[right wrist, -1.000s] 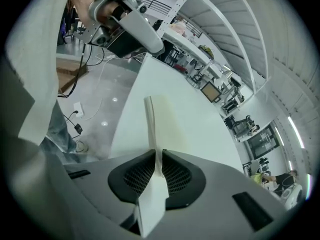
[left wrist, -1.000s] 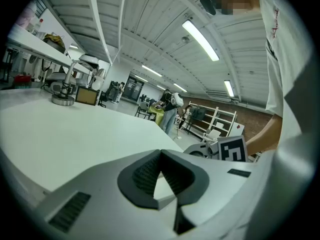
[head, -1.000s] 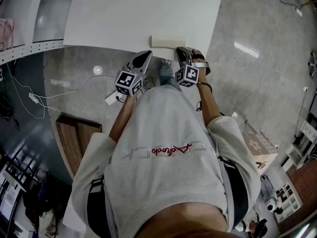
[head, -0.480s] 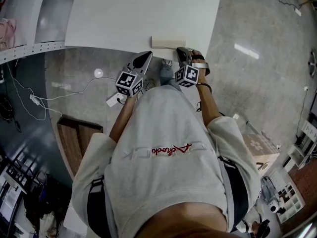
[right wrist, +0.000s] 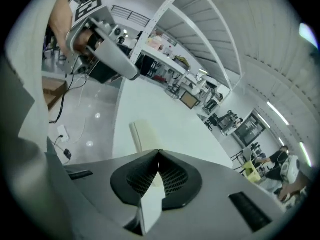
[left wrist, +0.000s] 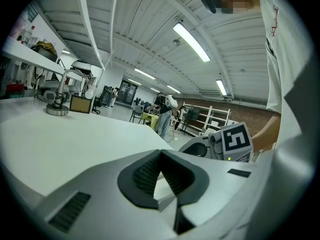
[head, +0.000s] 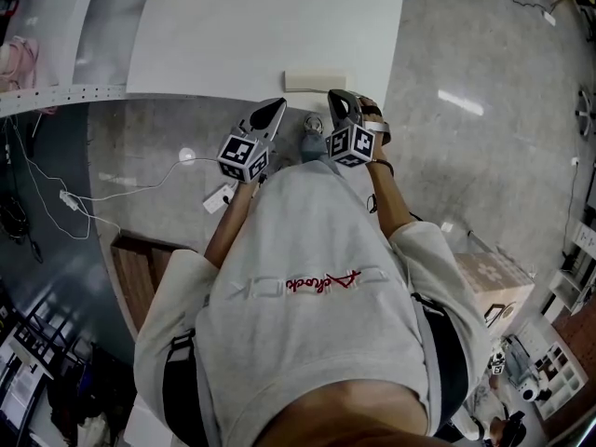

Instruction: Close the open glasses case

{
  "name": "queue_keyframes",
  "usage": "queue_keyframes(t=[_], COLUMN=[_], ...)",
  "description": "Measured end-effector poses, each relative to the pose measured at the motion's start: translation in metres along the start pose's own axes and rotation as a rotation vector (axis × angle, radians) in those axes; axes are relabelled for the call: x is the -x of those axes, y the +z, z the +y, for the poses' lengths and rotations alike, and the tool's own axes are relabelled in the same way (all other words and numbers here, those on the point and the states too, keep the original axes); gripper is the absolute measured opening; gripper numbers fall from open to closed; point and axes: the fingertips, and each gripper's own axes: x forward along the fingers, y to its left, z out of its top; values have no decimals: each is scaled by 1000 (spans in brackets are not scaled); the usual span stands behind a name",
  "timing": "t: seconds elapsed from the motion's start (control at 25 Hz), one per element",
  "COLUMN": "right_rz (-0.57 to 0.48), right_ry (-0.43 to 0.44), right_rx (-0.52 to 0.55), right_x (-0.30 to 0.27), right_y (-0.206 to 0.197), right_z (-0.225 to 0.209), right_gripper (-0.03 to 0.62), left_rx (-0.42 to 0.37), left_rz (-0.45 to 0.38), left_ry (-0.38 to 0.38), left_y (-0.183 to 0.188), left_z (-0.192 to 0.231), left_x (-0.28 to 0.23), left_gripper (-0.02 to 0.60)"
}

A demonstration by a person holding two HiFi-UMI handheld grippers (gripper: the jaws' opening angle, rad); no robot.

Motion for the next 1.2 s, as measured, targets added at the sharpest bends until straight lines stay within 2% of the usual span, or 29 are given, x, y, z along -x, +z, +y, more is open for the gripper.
queue_keyframes(t=[0.08,0.2,0.32,0.44,0.52,0.84,1.2], right_rz=[-52,-164,-337,-508,-545,-541,-563], right_ry=[-24,-48,-36,-2,-8,-27,-84], right_rx=[-150,-470,-801,-1025,-1065,-989,-963], right_x=[10,28,49,72,84,116,154], right_y=[10,27,42,54,56,73,92], right_z=[-8,-27,-46,-56,-51,-15,23], right_gripper=[23,23,23,23,22,21,21], left_rx=[-14,-32,-43,-49,-54,-80,-90], left_rz=[-12,-27,-38,-52,-60,-104,-115], left_ry=[-11,-21,-27,-39,-47,-59,-110], left_y=[3,9,12,15,16,18,2], left_z=[-3,-7,-12,-19,-25,-38,-62], left_x=[1,5,10,14,19,45,79], left_gripper=[23,23,23,23,23,23,23])
